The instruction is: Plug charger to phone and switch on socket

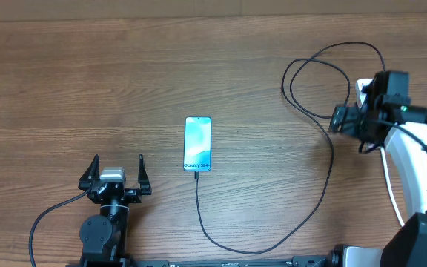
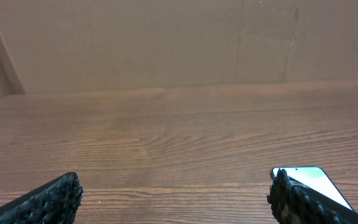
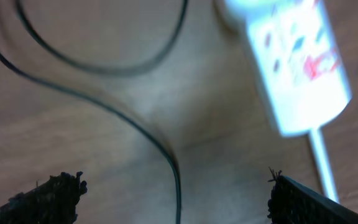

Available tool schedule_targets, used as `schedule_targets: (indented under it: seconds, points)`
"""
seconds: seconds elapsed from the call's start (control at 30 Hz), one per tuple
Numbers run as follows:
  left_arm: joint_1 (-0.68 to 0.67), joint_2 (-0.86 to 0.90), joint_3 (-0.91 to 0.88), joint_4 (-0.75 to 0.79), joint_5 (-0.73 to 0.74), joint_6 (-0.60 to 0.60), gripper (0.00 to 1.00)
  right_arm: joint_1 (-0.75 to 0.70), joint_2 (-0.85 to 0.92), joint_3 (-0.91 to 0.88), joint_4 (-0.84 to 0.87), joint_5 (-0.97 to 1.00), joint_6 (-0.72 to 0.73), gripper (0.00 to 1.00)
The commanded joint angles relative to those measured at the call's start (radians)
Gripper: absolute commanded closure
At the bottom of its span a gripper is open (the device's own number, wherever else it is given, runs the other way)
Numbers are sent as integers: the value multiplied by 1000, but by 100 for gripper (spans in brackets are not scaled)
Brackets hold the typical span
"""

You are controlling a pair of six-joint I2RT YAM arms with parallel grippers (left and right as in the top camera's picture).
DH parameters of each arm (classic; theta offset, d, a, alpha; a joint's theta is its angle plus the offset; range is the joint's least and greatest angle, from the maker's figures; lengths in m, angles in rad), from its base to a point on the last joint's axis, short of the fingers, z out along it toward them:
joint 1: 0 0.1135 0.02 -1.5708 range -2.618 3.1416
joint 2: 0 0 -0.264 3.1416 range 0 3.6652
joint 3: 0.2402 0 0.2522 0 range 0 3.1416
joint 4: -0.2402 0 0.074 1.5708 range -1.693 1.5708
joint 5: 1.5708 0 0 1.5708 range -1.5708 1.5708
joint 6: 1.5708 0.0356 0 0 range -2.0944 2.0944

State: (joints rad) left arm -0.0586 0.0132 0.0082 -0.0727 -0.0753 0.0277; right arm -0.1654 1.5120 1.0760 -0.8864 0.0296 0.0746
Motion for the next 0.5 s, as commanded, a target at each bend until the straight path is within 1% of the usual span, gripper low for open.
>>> schedule_targets:
  seconds: [0.0, 0.2, 0.47]
  points:
    - [-1, -9, -4, 2, 2, -13, 0, 3, -9, -57, 2, 3, 3, 0]
    - [-1, -9, -4, 2, 2, -13, 0, 3, -9, -134, 5, 3, 3, 0]
    - [-1, -9, -4, 2, 2, -13, 0, 3, -9, -283, 67, 3, 3, 0]
